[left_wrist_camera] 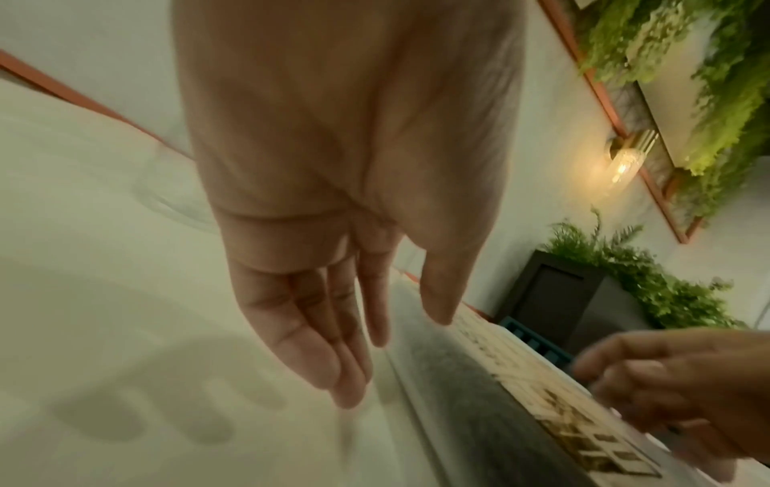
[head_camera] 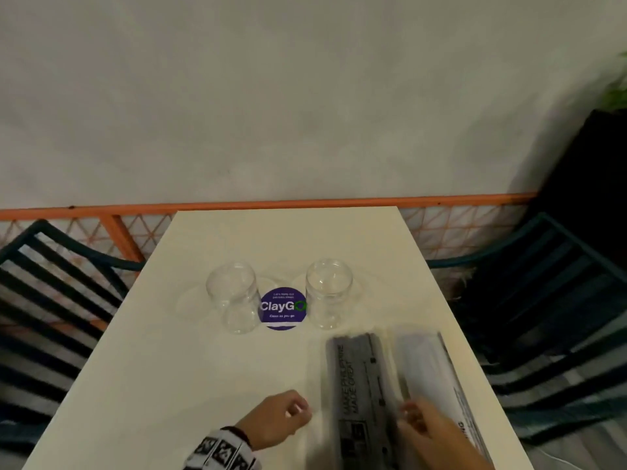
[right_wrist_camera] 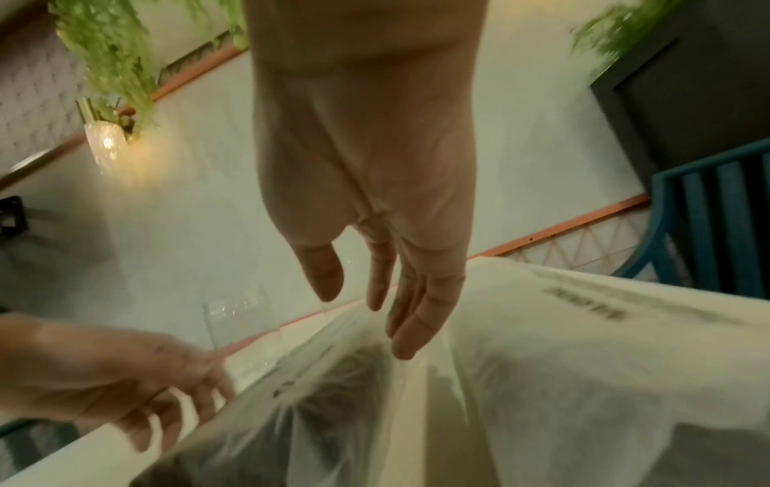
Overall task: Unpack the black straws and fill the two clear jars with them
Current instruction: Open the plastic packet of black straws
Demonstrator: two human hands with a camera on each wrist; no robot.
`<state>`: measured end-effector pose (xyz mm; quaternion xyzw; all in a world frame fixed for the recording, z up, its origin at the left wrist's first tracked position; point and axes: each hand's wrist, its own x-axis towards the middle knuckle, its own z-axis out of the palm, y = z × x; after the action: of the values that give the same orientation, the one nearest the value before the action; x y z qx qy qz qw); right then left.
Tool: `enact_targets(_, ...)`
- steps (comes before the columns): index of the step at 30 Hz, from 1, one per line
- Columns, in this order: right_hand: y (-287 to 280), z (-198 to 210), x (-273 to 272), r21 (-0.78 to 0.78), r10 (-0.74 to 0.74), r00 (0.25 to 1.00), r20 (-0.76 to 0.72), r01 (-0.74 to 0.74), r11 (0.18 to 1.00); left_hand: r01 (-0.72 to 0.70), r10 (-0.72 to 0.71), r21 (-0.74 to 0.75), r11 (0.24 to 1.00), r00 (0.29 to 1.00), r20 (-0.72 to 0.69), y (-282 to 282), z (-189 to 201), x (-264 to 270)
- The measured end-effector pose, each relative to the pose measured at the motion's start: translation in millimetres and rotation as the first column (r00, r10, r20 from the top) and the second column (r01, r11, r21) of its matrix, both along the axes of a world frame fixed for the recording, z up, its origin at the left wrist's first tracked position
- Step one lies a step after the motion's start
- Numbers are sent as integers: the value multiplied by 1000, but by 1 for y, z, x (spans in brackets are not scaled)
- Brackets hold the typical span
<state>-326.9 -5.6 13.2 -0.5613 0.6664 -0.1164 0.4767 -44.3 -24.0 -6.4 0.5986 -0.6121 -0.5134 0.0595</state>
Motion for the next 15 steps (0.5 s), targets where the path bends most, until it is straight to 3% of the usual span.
enact_targets(5, -16, 7, 16, 92, 5, 999, 36, -8, 996, -87, 88, 13, 996, 996, -23, -16, -10, -55)
enact_targets(8, -19, 6, 21, 133, -87, 981, 176, 64, 989, -174, 175, 10, 985, 981, -79, -11, -14, -67)
enact_targets(11, -26, -10, 20, 204, -221, 914, 339, 158, 966, -236, 237, 26, 971, 963, -128, -2, -17, -68)
enact_targets(13, -30, -15, 21, 300, -239, 873, 425, 114, 947, -258, 260, 31, 966, 954, -149, 5, -16, -64)
enact_targets(15, -34, -12, 29, 331, -158, 873, 462, -4, 944, -260, 263, 37, 965, 953, -151, 12, -15, -57)
